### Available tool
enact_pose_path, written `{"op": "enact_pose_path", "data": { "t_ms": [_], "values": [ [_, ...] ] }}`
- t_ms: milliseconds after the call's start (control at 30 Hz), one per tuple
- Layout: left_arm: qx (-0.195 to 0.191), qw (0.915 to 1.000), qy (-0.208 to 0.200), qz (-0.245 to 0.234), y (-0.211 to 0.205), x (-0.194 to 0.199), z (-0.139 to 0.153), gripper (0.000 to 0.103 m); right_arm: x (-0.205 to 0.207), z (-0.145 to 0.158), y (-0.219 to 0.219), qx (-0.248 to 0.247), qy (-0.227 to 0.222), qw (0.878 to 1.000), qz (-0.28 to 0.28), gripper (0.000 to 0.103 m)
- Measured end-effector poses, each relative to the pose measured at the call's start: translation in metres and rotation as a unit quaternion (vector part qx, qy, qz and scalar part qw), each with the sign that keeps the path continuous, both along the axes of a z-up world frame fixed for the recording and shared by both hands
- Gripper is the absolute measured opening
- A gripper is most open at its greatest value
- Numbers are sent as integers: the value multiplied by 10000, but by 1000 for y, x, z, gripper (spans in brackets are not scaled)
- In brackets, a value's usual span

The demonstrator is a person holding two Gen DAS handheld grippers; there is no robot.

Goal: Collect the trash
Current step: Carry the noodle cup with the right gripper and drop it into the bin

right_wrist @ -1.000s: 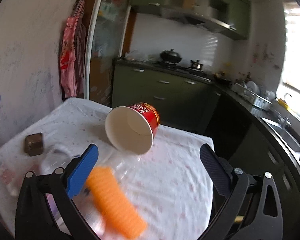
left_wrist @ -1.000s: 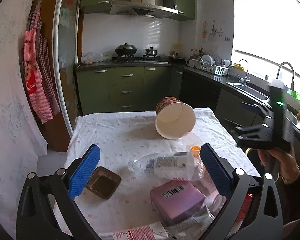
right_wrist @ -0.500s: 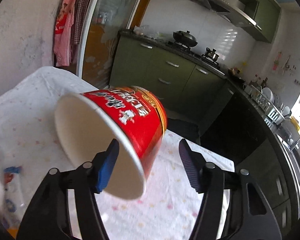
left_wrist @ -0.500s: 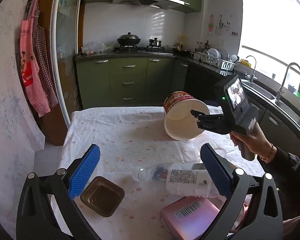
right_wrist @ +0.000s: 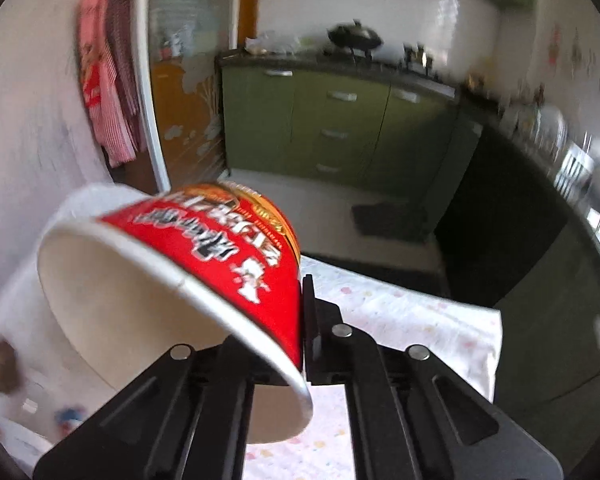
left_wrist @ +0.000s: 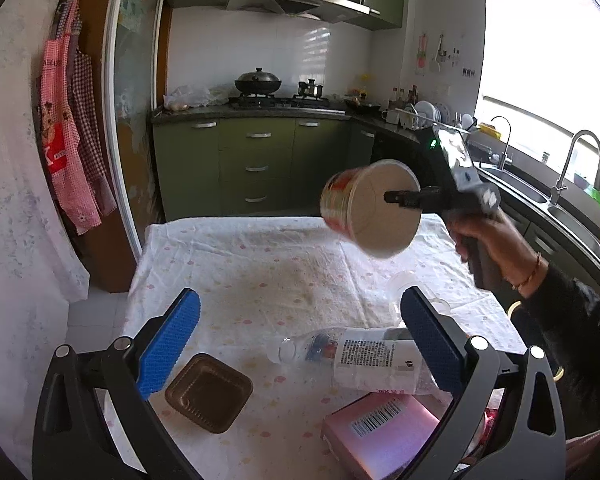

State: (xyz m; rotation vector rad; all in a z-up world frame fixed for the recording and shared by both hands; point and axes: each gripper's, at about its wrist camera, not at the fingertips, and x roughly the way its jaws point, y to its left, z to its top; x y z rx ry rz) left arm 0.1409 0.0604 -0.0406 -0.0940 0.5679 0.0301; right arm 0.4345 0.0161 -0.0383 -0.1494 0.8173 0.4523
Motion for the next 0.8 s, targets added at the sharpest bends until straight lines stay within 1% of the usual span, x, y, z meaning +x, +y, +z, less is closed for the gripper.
{"op": "enact_pose_path", "data": {
  "t_ms": [100,167,200,300,367,400,467,533,567,633,667,733,800],
  "values": [
    [20,9999,-101,-6,-1,-13,7,98,-3,21,-24,353,449,9983,-133,2],
    [23,9998,-174,-42,-3,-24,11,98,-14,35,-49,483,765,9956,-228,2],
    [29,9997,-224,-69,-5,-30,14,98,-20,40,-59,502,880,9945,-272,2],
    [28,9993,-331,-177,-12,-46,19,98,-52,52,-111,502,1309,9887,-525,2],
    [14,9990,-379,-257,-18,-56,20,98,-75,52,-141,404,1525,9850,-699,2],
    [8,9987,-401,-309,-22,-61,21,98,-89,50,-163,336,1679,9816,-841,2],
    [15,9984,-408,-384,-29,-68,22,98,-113,44,-202,189,1900,9752,-1121,3],
    [46,9981,-402,-462,-37,-75,22,98,-137,31,-246,44,2148,9655,-1470,3],
    [61,9980,-392,-499,-42,-78,21,98,-145,25,-261,-9,2244,9615,-1587,3],
    [51,9977,-348,-577,-50,-81,20,98,-162,2,-301,-102,2518,9483,-1931,3],
    [45,9976,-334,-601,-53,-82,20,98,-167,-8,-311,-147,2645,9431,-2009,3],
    [67,9974,-302,-648,-61,-83,20,98,-176,-37,-336,-231,2963,9291,-2203,4],
    [128,9972,-285,-686,-69,-83,22,98,-178,-61,-354,-343,3163,9196,-2303,4]
  ]
}}
